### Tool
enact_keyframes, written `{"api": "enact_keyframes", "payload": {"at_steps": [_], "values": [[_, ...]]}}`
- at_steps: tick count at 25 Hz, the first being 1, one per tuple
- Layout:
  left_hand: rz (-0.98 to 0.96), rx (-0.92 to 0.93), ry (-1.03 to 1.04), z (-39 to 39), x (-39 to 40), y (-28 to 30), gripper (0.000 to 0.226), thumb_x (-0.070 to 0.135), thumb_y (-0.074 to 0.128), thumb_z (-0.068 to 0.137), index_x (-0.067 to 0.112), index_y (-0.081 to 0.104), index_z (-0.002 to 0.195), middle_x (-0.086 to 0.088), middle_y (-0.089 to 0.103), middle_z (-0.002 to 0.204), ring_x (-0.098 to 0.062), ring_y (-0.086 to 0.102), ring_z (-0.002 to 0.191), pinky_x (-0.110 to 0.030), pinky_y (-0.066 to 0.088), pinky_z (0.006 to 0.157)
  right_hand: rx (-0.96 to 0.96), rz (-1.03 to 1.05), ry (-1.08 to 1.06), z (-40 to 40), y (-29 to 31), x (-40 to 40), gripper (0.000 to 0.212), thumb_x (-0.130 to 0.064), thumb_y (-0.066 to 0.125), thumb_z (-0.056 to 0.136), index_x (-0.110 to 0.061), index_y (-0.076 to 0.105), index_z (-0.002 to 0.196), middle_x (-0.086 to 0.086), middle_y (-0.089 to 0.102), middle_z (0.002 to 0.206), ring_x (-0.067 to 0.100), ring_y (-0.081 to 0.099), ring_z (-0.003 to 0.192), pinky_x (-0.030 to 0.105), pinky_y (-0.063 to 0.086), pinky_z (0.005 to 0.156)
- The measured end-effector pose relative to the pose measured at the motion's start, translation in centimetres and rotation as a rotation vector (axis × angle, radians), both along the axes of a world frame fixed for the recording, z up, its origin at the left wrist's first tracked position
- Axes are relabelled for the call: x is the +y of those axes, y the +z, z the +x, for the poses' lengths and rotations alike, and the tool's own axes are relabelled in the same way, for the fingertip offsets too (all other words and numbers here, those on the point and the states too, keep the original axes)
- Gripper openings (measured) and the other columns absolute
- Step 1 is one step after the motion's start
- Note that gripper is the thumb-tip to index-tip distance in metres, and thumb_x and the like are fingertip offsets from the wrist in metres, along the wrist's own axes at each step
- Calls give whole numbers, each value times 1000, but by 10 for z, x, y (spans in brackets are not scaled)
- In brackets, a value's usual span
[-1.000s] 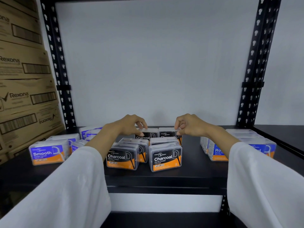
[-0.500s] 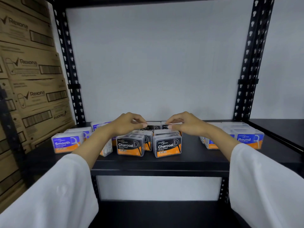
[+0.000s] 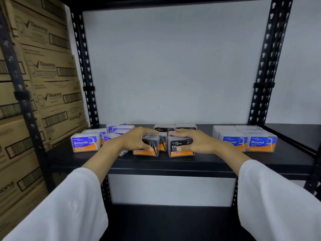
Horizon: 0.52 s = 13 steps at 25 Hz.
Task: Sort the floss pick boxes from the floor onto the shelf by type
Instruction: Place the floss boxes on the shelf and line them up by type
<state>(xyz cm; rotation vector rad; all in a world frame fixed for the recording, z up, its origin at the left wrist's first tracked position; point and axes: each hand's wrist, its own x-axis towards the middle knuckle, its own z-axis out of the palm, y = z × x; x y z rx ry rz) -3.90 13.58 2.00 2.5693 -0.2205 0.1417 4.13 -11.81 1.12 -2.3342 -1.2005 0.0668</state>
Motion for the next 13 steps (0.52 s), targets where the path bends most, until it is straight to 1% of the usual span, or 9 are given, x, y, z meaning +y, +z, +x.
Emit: {"api": "enact_keyframes", "payload": {"at_steps": [2, 4, 8, 10, 13], "values": [[-6, -54, 51, 4, -2, -4, 67, 17, 82, 71, 23, 55, 133, 4, 60, 131, -11, 55, 121, -34, 42, 107, -7, 34, -9, 0, -2, -2, 61, -27, 66, 87, -34, 39, 141, -6, 29, 154, 10, 29, 139, 20, 26, 107], [-15, -90, 74, 10, -6, -8, 65, 20, 83, 70, 23, 57, 130, 3, 61, 130, -13, 56, 119, -34, 44, 105, -25, 47, -48, 4, -4, -5, 64, -24, 68, 86, -29, 39, 142, -6, 36, 151, 9, 37, 134, 18, 29, 104], [-32, -145, 73, 24, -19, -10, 62, 18, 84, 69, 21, 60, 126, 4, 63, 126, -10, 56, 116, -25, 42, 101, -30, 80, -115, 18, -7, -15, 66, -26, 73, 81, -26, 43, 140, -4, 50, 141, 11, 50, 123, 22, 40, 102], [-16, -167, 67, 32, -26, -11, 61, 18, 84, 69, 20, 60, 125, 5, 62, 125, -9, 55, 116, -21, 40, 98, -12, 99, -132, 24, -7, -19, 66, -25, 75, 79, -25, 45, 138, -3, 53, 138, 11, 51, 122, 23, 41, 101], [-28, -194, 82, 45, -32, -15, 58, 17, 84, 68, 20, 62, 121, 4, 62, 123, -10, 55, 114, -17, 39, 91, -68, 69, -133, 33, -7, -19, 65, -25, 74, 80, -24, 45, 139, -2, 47, 140, 12, 44, 124, 22, 37, 99]]}}
